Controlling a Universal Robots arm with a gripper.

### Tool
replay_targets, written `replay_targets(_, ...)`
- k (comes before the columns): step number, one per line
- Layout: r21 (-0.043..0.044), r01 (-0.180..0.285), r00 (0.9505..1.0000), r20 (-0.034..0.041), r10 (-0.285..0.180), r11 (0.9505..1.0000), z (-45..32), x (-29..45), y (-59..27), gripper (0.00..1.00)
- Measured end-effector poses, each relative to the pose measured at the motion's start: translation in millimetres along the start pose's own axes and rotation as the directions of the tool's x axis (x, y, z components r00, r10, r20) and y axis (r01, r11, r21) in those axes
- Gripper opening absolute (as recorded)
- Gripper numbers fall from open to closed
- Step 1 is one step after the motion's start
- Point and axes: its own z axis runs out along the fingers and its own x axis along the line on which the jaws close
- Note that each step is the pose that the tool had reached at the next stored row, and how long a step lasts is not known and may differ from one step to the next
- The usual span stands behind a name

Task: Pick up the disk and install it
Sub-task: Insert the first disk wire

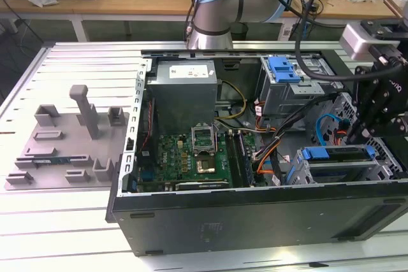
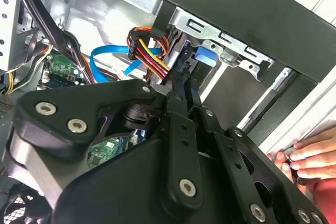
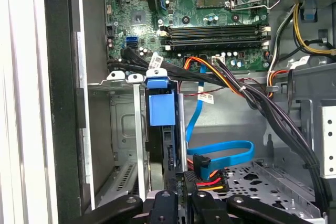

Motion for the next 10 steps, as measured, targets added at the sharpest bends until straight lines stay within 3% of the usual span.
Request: replay_targets(10,-0.0002,0.000,1.0000,0.0036,0.000,1.0000,0.1,3.7,0.5,0.17)
